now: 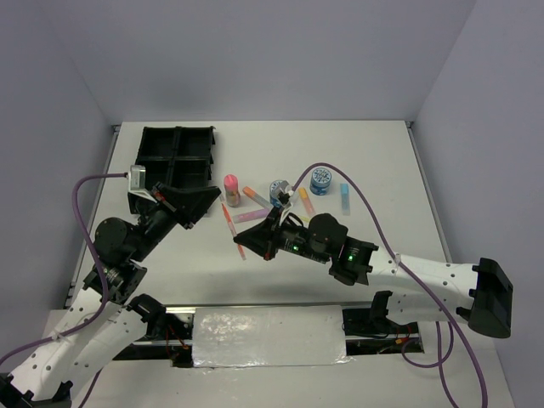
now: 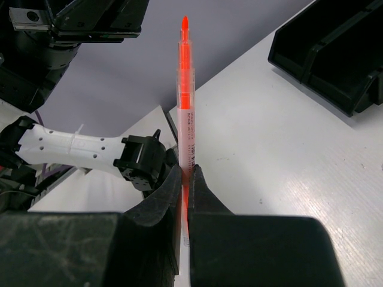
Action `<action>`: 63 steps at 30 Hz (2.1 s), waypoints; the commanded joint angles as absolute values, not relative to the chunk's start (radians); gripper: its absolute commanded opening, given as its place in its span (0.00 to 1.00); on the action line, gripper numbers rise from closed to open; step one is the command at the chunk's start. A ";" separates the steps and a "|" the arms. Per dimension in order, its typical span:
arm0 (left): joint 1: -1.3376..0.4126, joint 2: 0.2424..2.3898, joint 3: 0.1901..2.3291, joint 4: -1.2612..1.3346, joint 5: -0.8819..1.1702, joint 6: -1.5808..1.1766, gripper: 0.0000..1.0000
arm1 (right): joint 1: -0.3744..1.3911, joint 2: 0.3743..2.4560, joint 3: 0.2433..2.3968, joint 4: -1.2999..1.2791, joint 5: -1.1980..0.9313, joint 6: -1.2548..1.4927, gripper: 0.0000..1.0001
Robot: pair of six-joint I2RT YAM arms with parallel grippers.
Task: Sort the stationery into containers
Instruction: Close the pen cap on the pen.
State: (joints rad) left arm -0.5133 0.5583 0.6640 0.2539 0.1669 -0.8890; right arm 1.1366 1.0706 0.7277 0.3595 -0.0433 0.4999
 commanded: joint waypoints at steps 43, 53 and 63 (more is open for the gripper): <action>-0.515 0.569 0.652 0.304 0.189 -0.870 0.00 | 1.137 1.026 0.790 0.361 -0.002 0.443 0.00; -0.515 0.589 0.643 0.342 0.219 -0.905 0.00 | 1.129 1.035 0.802 0.367 -0.002 0.423 0.00; -0.515 0.587 0.626 0.351 0.227 -0.917 0.00 | 1.124 1.046 0.801 0.440 -0.003 0.408 0.00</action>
State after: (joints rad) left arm -0.5133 0.5892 0.6350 0.3004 0.2119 -0.9012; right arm 1.1252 1.0550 0.7521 0.3576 -0.0097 0.4385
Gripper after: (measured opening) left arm 0.111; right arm 0.036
